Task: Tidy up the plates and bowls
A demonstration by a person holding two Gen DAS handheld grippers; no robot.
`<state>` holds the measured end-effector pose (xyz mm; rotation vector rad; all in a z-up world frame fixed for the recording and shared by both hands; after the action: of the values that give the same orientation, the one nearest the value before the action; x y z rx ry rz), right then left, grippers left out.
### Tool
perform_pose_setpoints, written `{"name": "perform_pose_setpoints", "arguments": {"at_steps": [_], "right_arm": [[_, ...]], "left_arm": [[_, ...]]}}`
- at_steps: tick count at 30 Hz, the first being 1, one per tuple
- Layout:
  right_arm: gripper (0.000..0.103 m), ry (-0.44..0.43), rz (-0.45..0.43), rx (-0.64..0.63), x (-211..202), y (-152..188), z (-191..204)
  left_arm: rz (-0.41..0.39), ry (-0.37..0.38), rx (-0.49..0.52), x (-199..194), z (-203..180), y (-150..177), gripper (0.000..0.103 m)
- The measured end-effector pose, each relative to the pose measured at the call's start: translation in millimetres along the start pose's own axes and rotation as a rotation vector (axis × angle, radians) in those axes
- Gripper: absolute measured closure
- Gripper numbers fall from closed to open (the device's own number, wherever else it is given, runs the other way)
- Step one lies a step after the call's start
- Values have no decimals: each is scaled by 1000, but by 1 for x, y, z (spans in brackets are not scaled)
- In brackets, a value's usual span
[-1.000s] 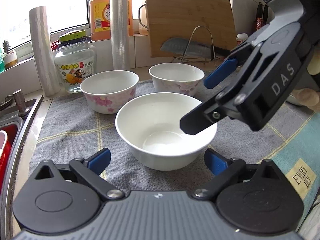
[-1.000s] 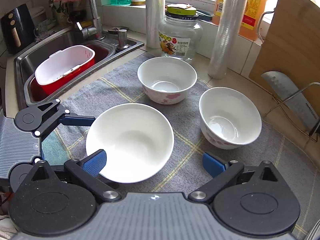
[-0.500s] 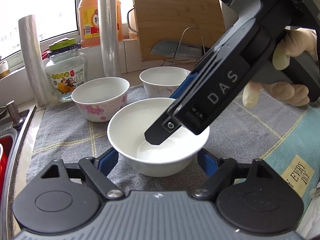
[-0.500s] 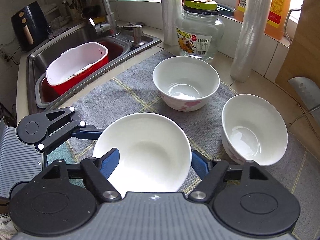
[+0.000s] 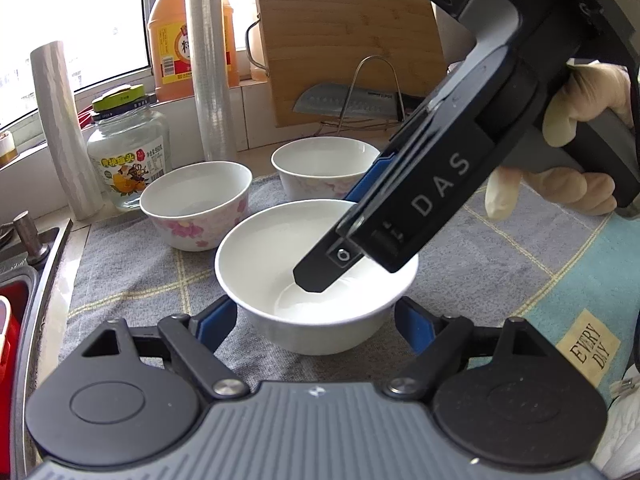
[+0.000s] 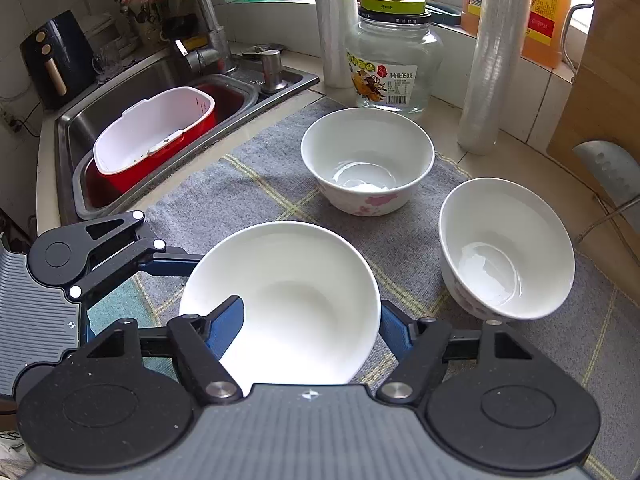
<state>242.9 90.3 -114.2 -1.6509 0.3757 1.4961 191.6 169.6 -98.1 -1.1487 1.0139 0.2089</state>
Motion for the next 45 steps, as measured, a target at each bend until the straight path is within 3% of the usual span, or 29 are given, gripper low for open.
{"name": "perform_pose_setpoints", "arguments": {"at_steps": [10,31,45], "right_arm": [[25,7,-51,38,-34,30,-11],[25,130,-87,228,-83,131,-92],[25,128,-72,249,-71,145,-115]], "left_arm": [[7,25,54,-6,-31,-15,18],[1,190,198,49,-133,-49,17],[47,203,203,74,-145,-53,16]]}}
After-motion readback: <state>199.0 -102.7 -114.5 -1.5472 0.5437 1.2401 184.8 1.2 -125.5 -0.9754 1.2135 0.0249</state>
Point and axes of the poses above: each gripper's, at about its wrist camera, not at the fingertips, and x roughly the way its jaws point, z to its left, y to its underside, the point moved 5 cm from there along x, roughly the way its jaws point, and after that the axes turned 12 degrees about z, right-handed, at the moved point
